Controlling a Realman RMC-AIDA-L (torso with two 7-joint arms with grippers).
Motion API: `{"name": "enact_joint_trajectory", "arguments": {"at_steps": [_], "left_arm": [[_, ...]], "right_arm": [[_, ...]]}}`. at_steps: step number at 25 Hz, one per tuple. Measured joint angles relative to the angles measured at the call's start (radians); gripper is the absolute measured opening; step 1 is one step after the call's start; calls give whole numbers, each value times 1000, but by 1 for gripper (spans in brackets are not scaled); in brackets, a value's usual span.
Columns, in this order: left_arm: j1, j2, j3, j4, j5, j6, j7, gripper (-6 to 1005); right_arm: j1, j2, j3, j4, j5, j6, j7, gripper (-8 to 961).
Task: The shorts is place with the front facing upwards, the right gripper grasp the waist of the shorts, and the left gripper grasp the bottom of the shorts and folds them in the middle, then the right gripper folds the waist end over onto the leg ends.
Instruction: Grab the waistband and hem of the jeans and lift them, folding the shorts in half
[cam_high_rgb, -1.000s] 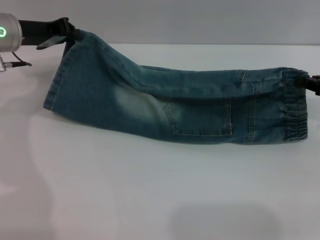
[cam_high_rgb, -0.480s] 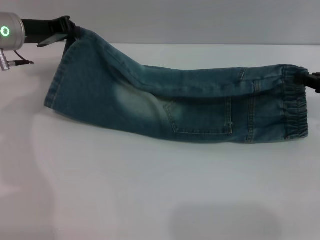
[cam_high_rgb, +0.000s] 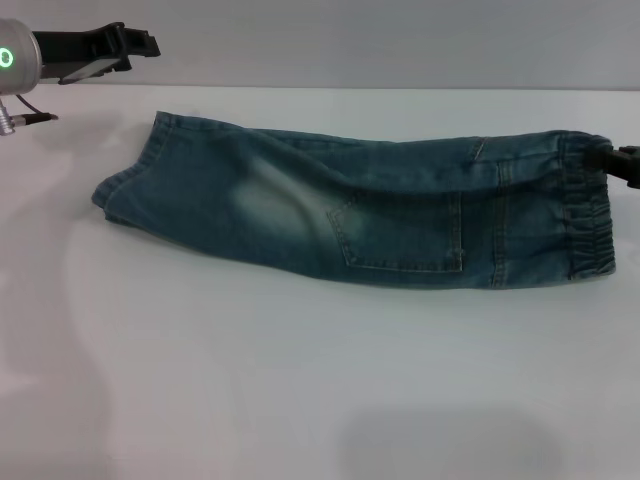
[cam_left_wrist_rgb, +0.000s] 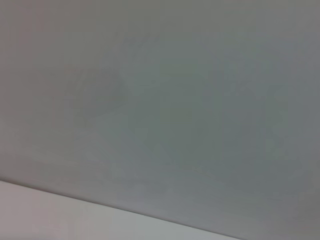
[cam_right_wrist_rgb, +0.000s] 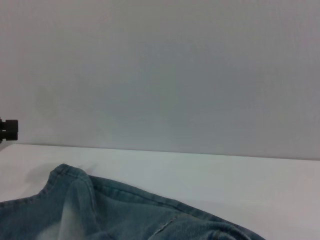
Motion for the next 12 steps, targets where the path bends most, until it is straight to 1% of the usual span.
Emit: {"name": "enact_joint_trajectory", "arguments": {"at_steps": [3,6,12], "left_arm": [[4,-3,0,2,-3,-9,0,407],[7,-9,0,4,-3,-16,6,606],[7,-15,0,5,-4,-22,15,729]], "right_arm": [[1,0,0,-3,0,-6,0,47],[2,0,3,-7,0,-11,7,48],[5,-6,10,-20,16,-2,31,51]]}}
